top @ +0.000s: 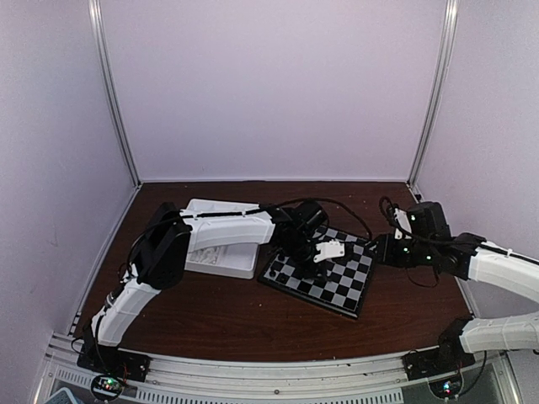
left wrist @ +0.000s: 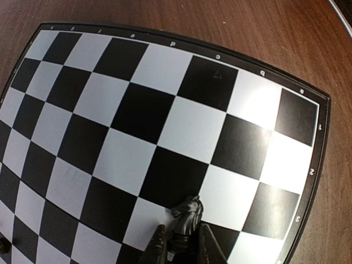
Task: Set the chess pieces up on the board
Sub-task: Pick up the chess piece from the chessboard.
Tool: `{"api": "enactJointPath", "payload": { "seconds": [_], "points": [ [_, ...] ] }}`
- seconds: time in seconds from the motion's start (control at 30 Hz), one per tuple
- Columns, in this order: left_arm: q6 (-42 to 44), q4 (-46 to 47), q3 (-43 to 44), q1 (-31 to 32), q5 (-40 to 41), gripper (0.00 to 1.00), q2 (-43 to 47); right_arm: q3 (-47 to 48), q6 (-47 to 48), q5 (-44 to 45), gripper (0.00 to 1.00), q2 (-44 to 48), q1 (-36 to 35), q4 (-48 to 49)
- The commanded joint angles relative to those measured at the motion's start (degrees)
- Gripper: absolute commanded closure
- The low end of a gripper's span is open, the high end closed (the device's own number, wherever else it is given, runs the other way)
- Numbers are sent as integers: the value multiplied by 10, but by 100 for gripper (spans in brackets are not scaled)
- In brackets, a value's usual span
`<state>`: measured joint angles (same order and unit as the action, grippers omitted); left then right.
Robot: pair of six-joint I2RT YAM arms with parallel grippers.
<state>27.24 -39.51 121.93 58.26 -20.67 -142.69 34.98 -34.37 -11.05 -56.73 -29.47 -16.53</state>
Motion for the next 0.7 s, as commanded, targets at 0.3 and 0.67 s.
{"api": "enactJointPath", "payload": {
  "seconds": [0.3, 0.67],
  "points": [
    [-80, 191, -157, 3, 19, 93, 138, -61, -108, -111, 62, -26, 4, 130],
    [-110, 311, -258, 1, 1, 93, 217, -60, -154, -257, 64, -78, 3, 284]
  ]
}}
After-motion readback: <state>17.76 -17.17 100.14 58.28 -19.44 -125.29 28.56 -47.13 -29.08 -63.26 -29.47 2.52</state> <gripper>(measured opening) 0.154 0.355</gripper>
